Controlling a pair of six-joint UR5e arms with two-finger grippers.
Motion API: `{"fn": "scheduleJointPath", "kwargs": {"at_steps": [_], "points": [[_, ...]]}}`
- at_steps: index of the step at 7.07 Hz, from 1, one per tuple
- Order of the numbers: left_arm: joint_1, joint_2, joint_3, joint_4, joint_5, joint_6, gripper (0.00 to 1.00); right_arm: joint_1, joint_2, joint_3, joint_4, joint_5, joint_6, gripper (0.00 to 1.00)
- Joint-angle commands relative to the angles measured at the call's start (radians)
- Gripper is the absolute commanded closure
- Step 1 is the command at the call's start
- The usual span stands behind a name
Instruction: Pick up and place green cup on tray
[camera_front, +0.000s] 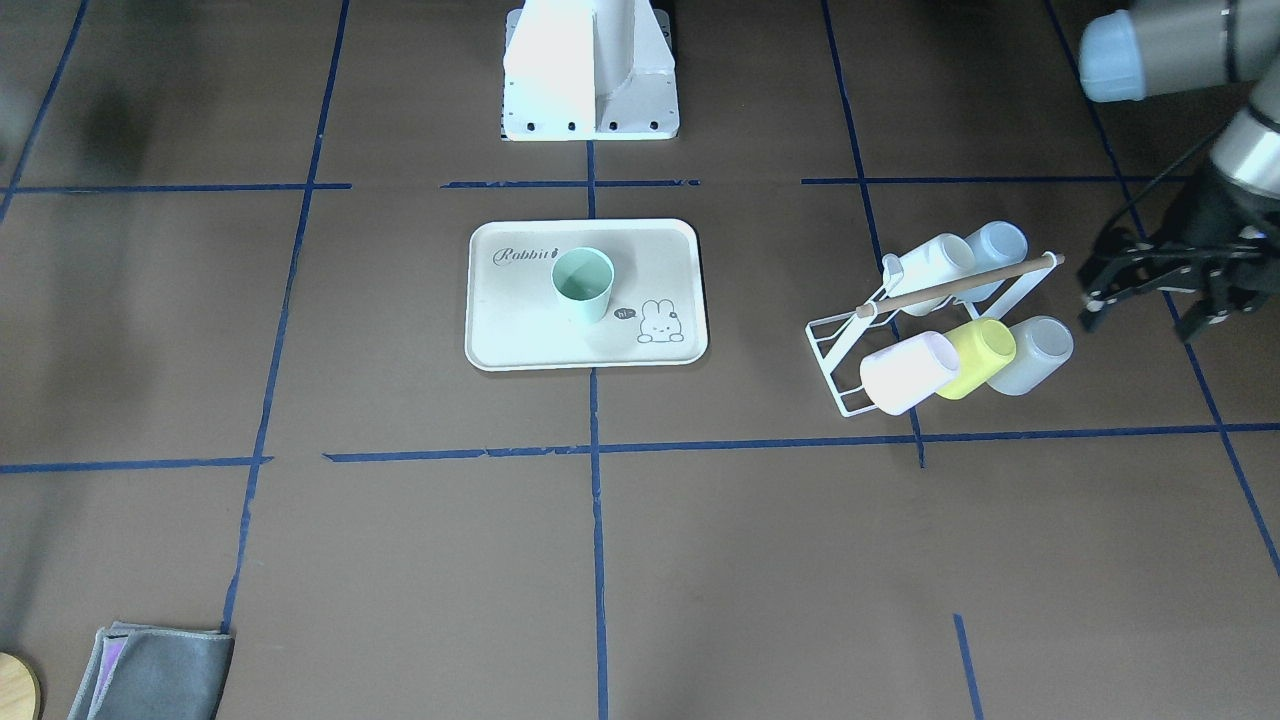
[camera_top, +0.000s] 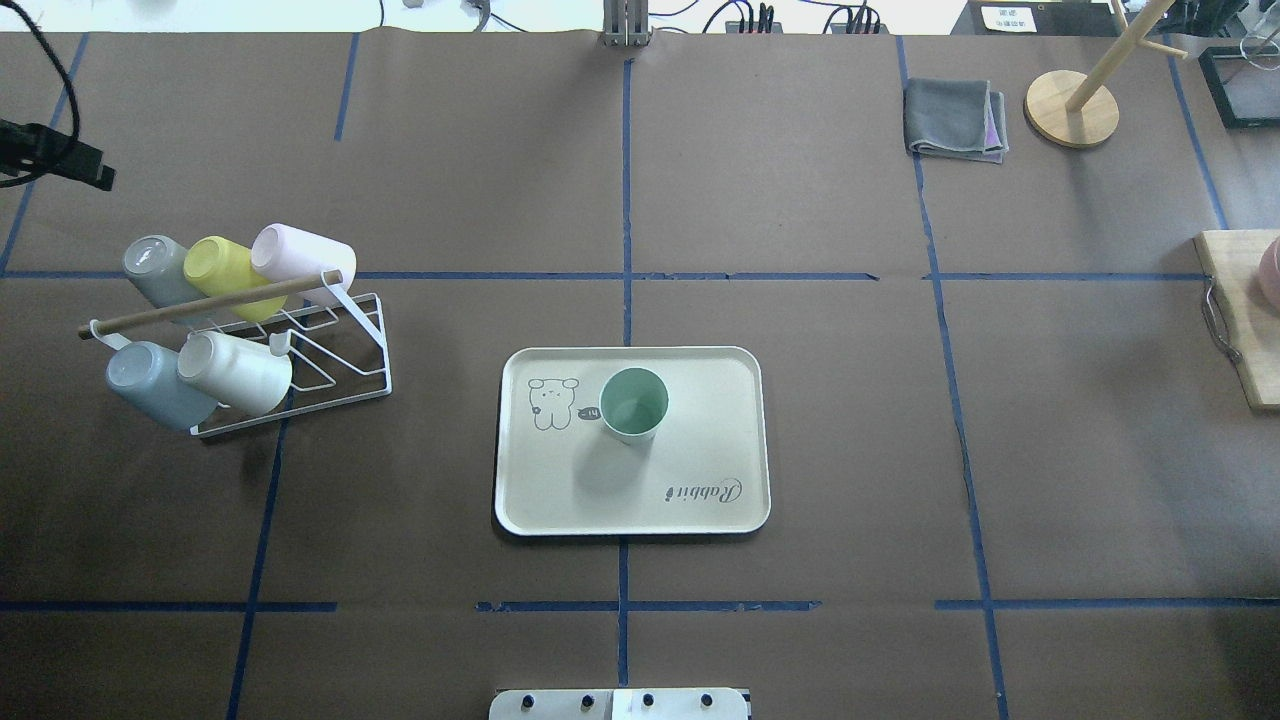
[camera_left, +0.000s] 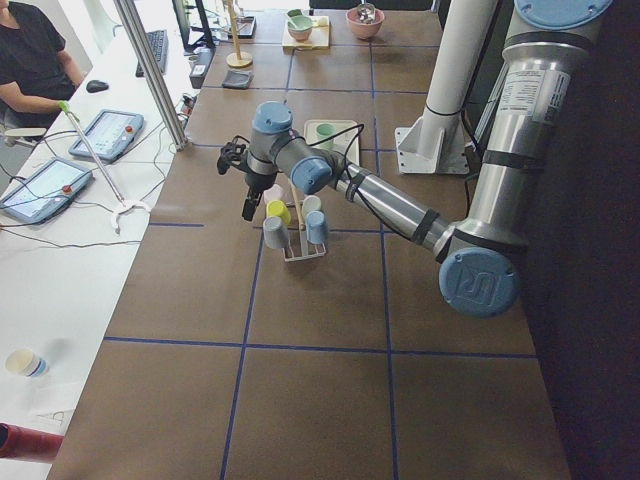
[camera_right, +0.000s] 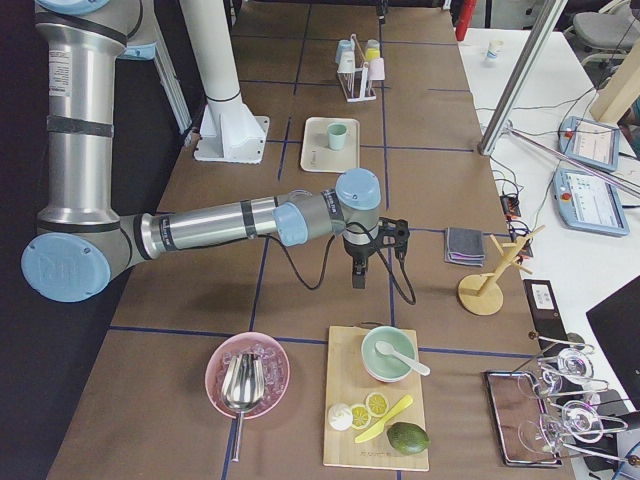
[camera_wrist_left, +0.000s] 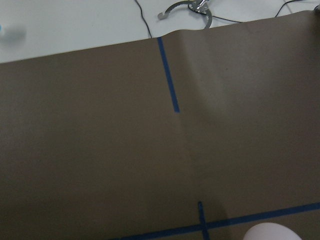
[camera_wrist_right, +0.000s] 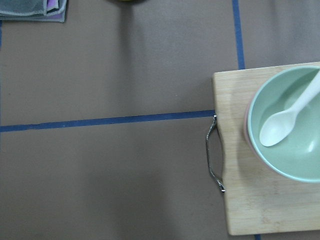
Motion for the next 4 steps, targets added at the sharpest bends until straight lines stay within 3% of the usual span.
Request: {"fn": "scheduleJointPath", "kwargs": {"at_steps": [1,2,3,4], "points": [[-0.178,0.045,0.024,0.266,-0.060,0.439,0.00,0.076,0.005,-0.004,-0.171,0.002,-0.187,0.00],[-0.231,0.051,0.056,0.339,-0.069,0.511,0.00,0.079,-0.010,-0.006,-0.208,0.001,-0.198,0.00],[-0.240,0.089,0.070,0.353,-0.148,0.498,0.00,0.085,-0.042,-0.004,-0.210,0.001,-0.261,0.00],[-0.288,0.100,0.146,0.364,-0.211,0.448,0.00,0.094,-0.059,-0.010,-0.213,-0.002,-0.334,0.00]]}}
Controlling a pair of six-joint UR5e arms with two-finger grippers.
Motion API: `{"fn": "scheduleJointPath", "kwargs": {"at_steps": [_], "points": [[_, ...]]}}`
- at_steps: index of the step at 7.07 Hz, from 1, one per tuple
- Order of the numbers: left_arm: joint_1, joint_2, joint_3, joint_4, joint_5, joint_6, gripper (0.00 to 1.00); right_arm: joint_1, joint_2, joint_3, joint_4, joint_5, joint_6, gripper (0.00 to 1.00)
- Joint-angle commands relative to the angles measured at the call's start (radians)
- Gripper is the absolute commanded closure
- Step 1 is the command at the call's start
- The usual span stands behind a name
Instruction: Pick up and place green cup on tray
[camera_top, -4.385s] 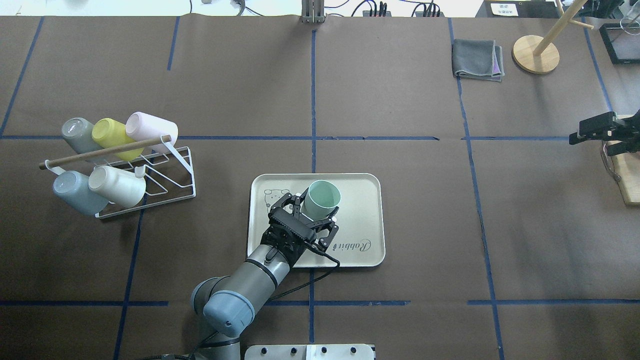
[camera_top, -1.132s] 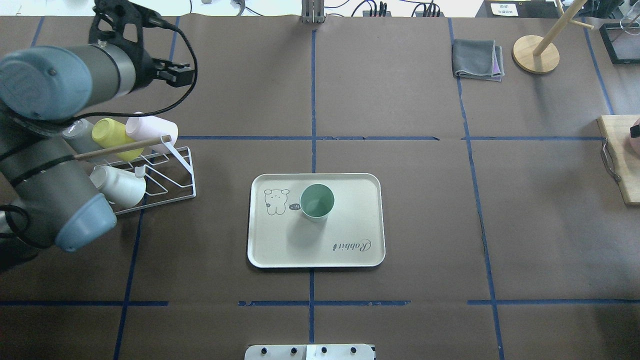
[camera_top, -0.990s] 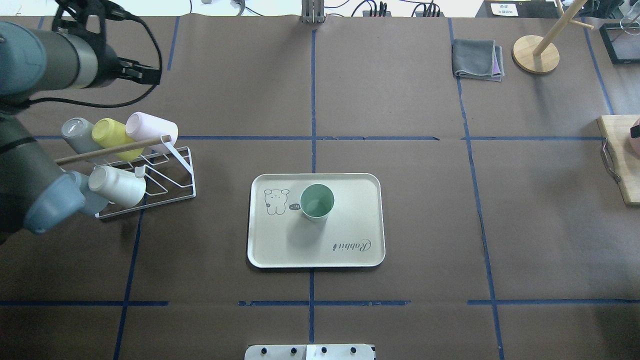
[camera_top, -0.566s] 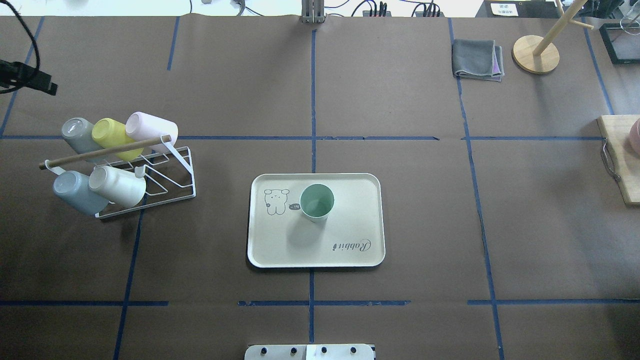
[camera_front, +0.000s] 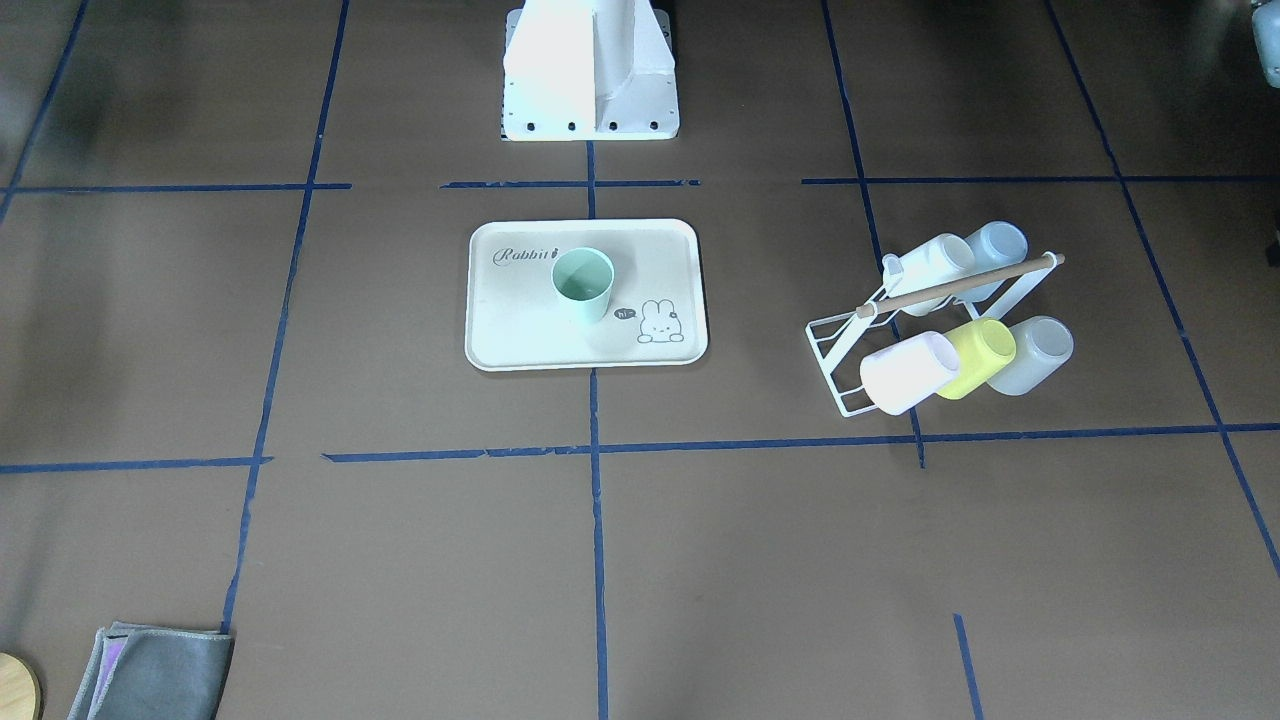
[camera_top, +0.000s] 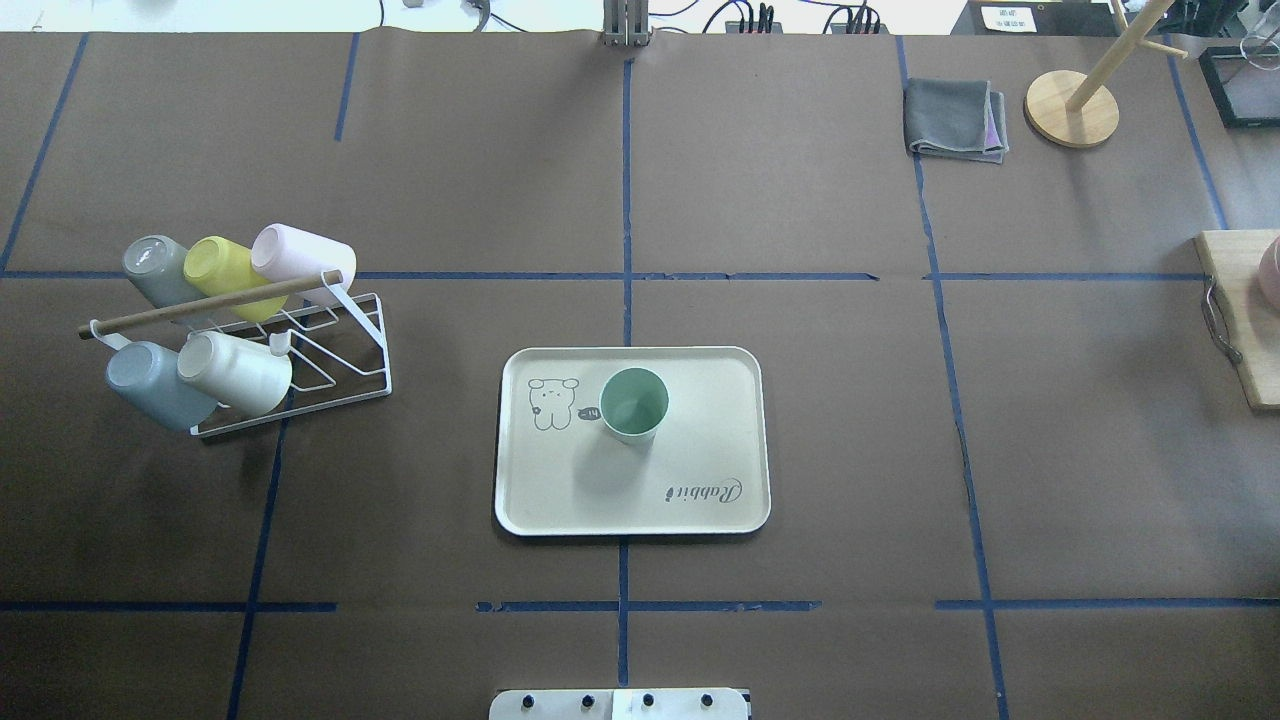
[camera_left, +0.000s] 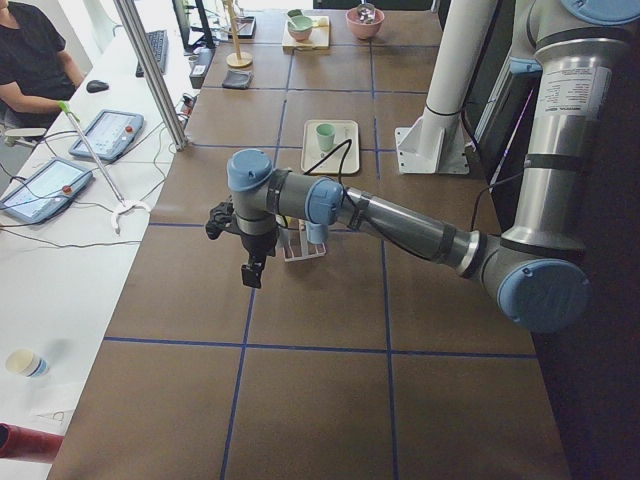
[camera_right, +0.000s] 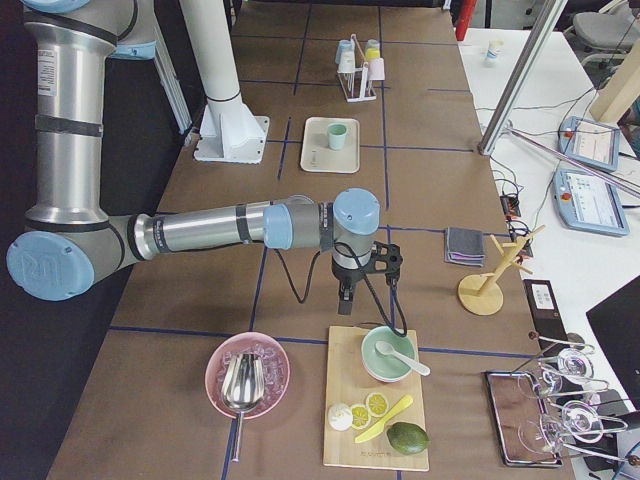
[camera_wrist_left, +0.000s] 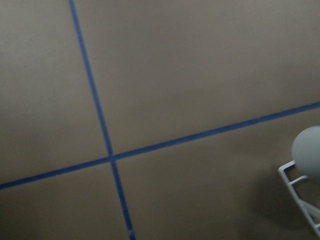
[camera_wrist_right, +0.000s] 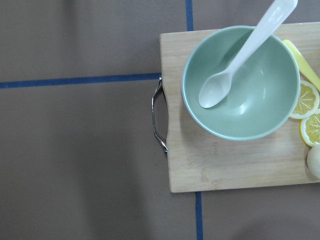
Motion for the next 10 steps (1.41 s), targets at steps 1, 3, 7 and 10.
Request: {"fn": "scheduleJointPath", "kwargs": {"at_steps": [1,3,7,10], "points": [[-0.059,0.020,0.123,0.023,-0.090,-0.022,0.00,0.023,-0.043,-0.006,-0.011,-0.002,-0.153,0.00],[-0.066,0.035,0.121,0.018,-0.085,-0.024,0.00,0.034,-0.060,0.000,-0.019,-0.001,-0.215,0.00],[-0.064,0.091,0.107,-0.020,-0.079,0.077,0.00,0.034,-0.024,-0.004,-0.063,-0.001,-0.199,0.00],[-0.067,0.124,0.083,-0.025,-0.058,0.090,0.00,0.034,-0.008,-0.003,-0.062,-0.002,-0.167,0.00]]}}
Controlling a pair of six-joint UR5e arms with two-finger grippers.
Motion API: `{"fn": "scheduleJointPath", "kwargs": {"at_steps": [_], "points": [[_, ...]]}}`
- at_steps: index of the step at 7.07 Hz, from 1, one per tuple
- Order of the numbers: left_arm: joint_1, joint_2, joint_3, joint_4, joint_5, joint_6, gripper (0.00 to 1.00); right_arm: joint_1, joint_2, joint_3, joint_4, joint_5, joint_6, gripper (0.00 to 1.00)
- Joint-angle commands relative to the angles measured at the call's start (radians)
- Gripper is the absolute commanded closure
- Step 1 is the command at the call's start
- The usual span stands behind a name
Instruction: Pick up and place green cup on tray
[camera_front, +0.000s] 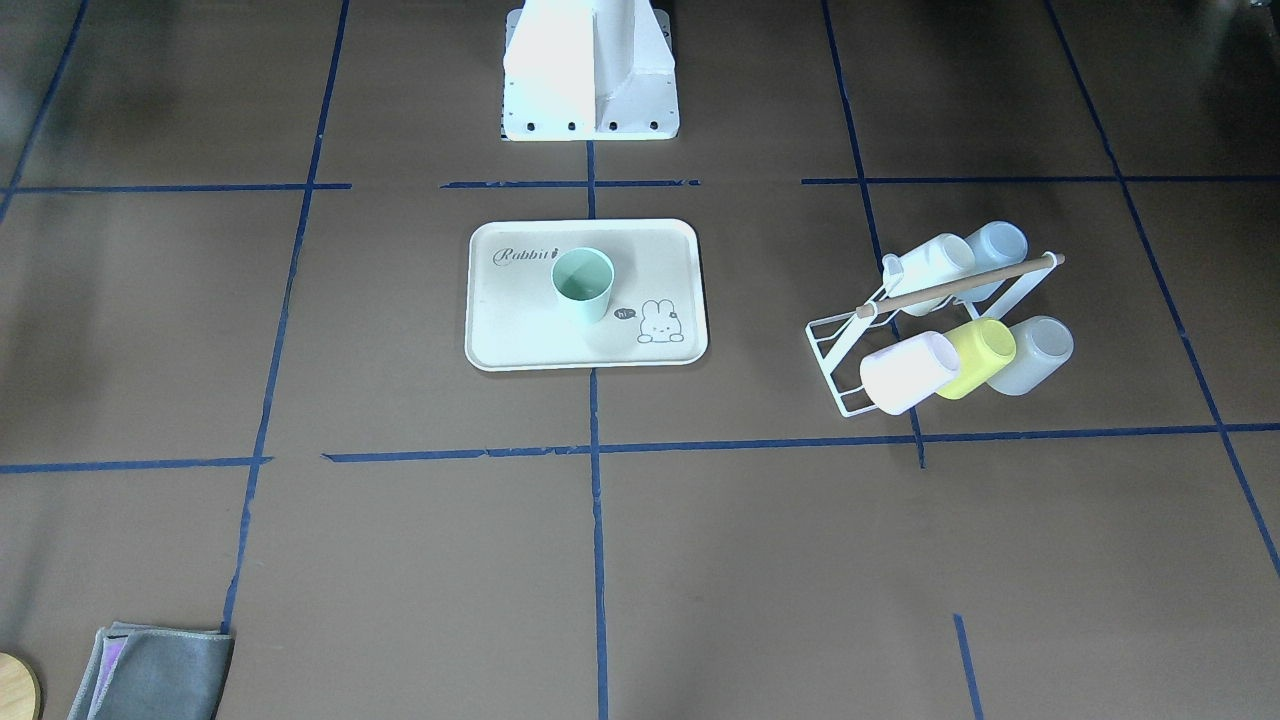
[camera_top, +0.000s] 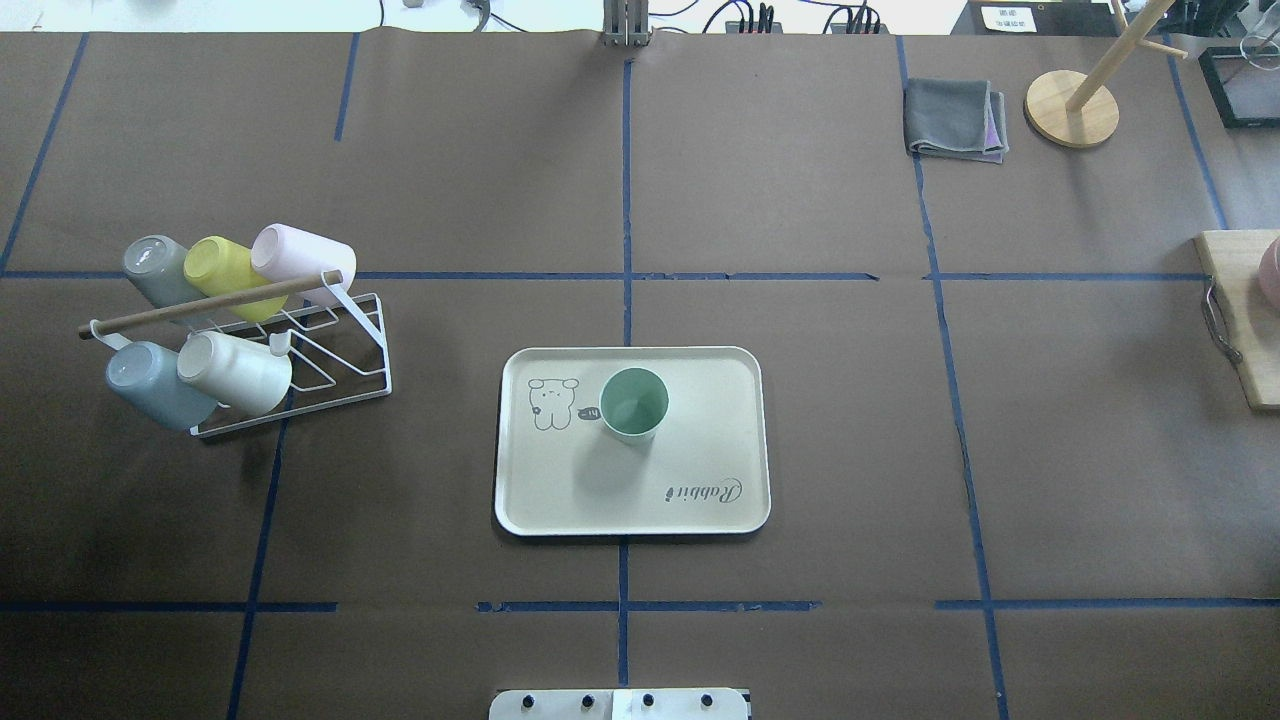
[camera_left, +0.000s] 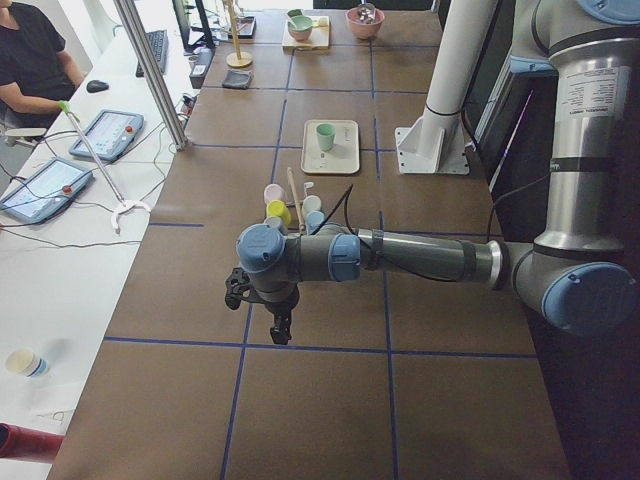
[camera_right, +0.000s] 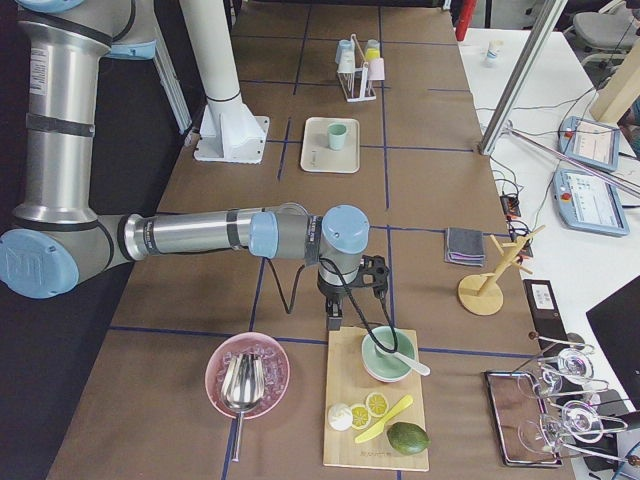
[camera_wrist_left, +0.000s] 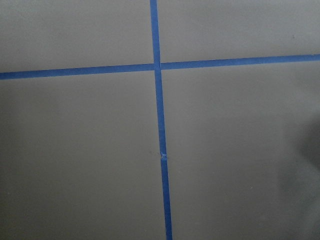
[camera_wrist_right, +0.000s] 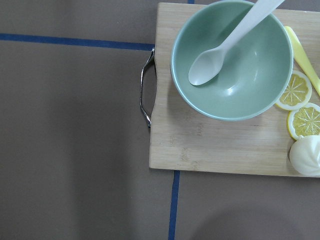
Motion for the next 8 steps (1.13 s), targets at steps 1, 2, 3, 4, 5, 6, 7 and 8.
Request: {"fn": "scheduleJointPath", "kwargs": {"at_steps": [1,2,3,4,5,6,7,8], "points": [[-0.002,0.094,-0.103,-0.004,-0.003,-0.002,0.00,0.000,0.005,0.002,0.007,0.005,0.062,0.00],[-0.001,0.102,-0.121,-0.009,-0.001,0.006,0.00,-0.002,0.005,0.002,0.008,0.005,0.064,0.00],[-0.001,0.113,-0.135,-0.029,0.005,0.003,0.00,-0.002,0.006,0.001,0.009,0.004,0.065,0.00],[-0.001,0.113,-0.126,-0.037,0.003,0.001,0.00,-0.002,0.026,-0.001,0.001,-0.001,0.065,0.00],[-0.001,0.105,-0.124,-0.035,0.005,-0.003,0.00,-0.002,0.034,-0.011,0.002,-0.001,0.067,0.00],[0.001,0.099,-0.124,-0.035,0.008,0.000,0.00,-0.002,0.058,-0.039,0.002,0.001,0.065,0.00],[0.001,0.103,-0.120,-0.034,0.008,0.001,0.00,-0.002,0.061,-0.050,0.005,0.002,0.065,0.00],[0.001,0.103,-0.129,-0.028,0.008,0.003,0.00,-0.002,0.061,-0.050,0.005,0.002,0.065,0.00]]}}
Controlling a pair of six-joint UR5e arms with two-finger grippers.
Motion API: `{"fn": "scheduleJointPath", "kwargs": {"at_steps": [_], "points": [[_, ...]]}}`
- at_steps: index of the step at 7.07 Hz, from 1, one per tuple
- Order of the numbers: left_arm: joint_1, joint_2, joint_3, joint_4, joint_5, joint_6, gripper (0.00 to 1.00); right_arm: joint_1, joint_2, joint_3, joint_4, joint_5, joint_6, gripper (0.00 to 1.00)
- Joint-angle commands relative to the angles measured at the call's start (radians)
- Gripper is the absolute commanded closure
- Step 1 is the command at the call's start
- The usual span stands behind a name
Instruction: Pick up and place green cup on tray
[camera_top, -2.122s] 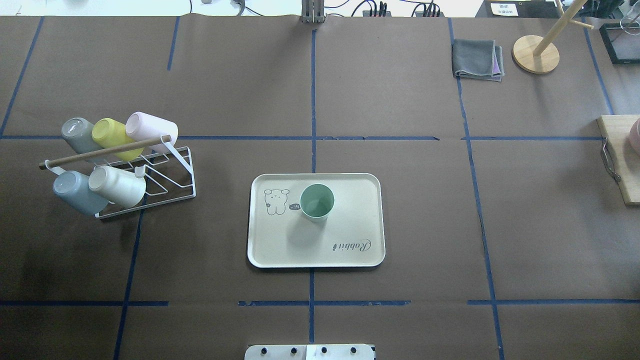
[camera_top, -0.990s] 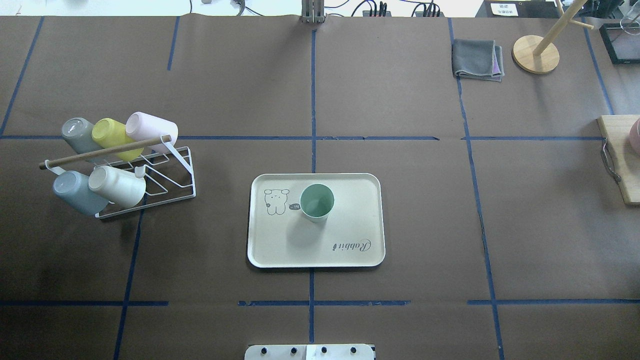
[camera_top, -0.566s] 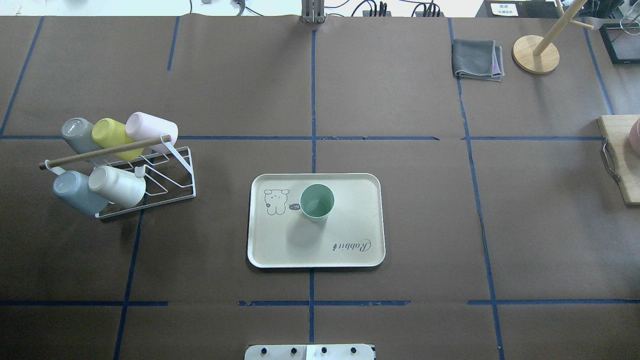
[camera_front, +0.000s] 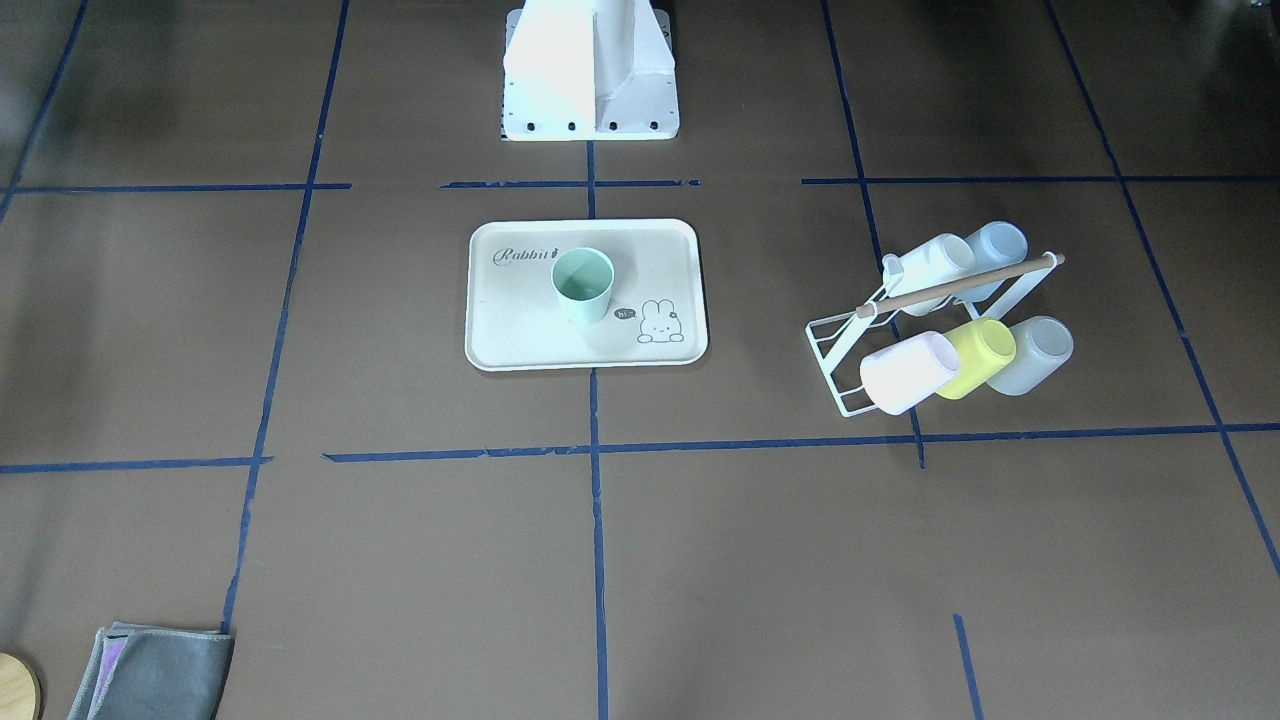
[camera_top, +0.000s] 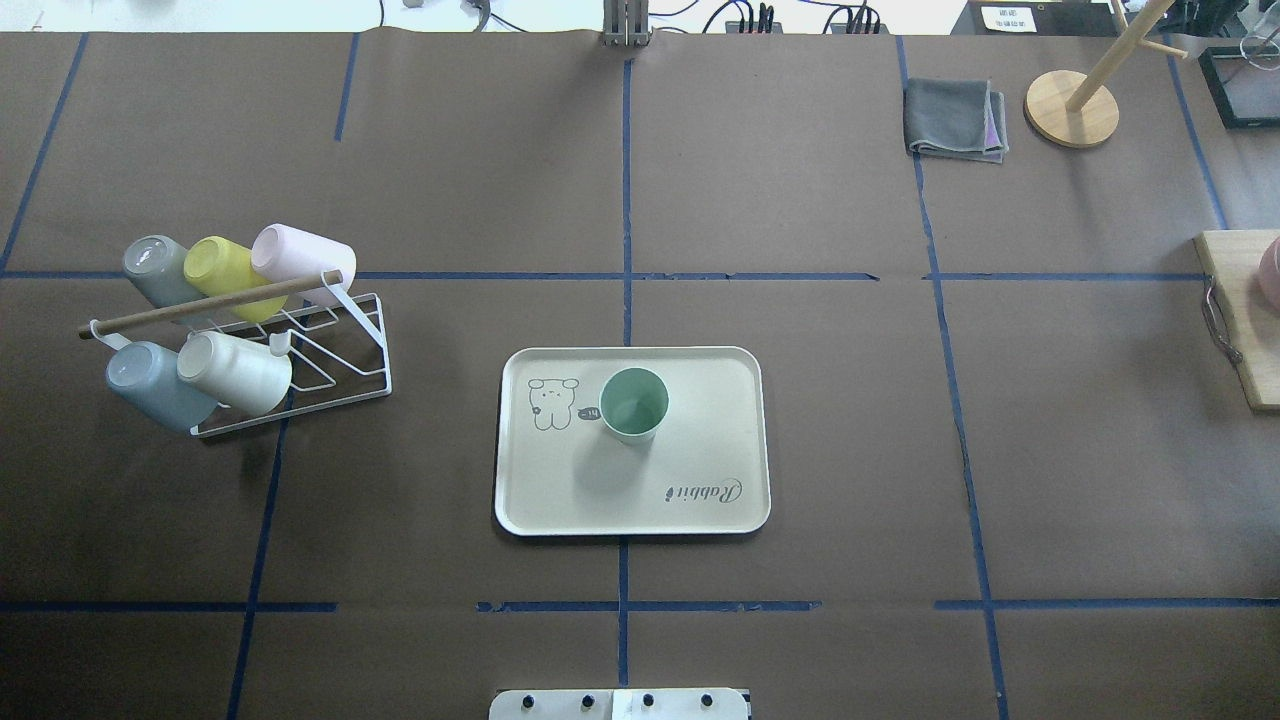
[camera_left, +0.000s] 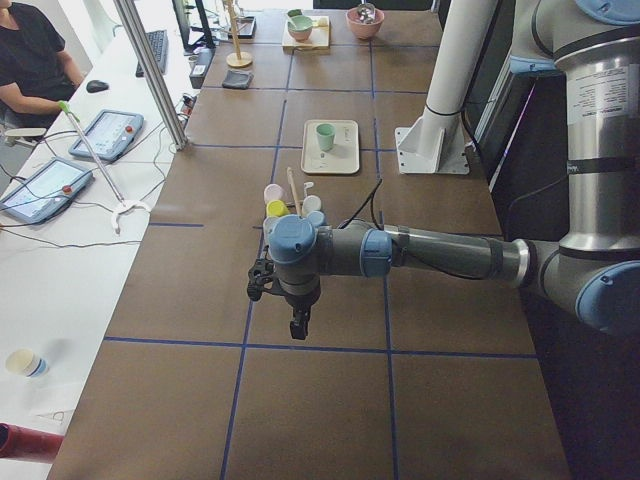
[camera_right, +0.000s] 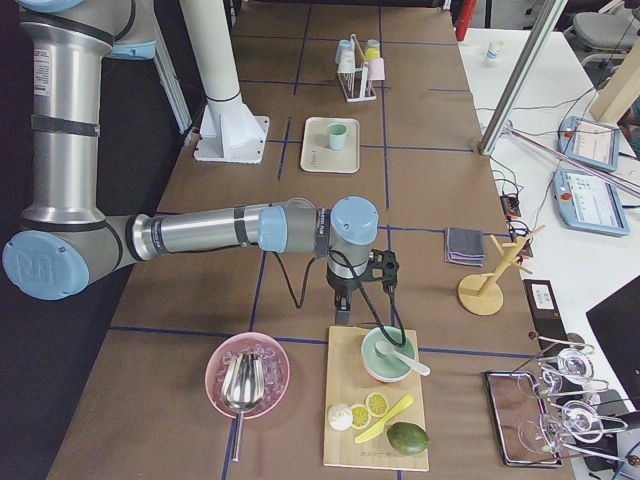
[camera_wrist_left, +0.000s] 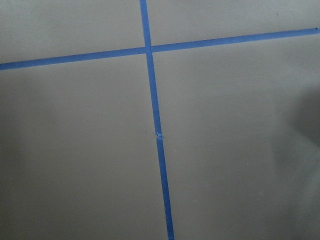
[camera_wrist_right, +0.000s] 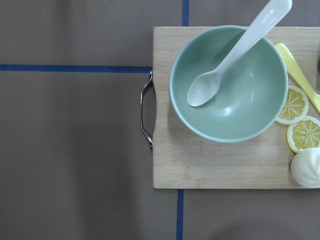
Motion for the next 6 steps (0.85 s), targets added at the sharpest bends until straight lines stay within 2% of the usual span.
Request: {"fn": "scheduleJointPath", "kwargs": {"at_steps": [1,6], "points": [[0.000,-0.001,-0.007,0.007,0.000,0.002,0.00,0.000,0.004,-0.006,0.001,0.007,0.000,0.00],[0.000,0.002,-0.007,0.008,0.002,0.003,0.00,0.000,0.012,-0.006,0.004,0.007,0.001,0.00]]}}
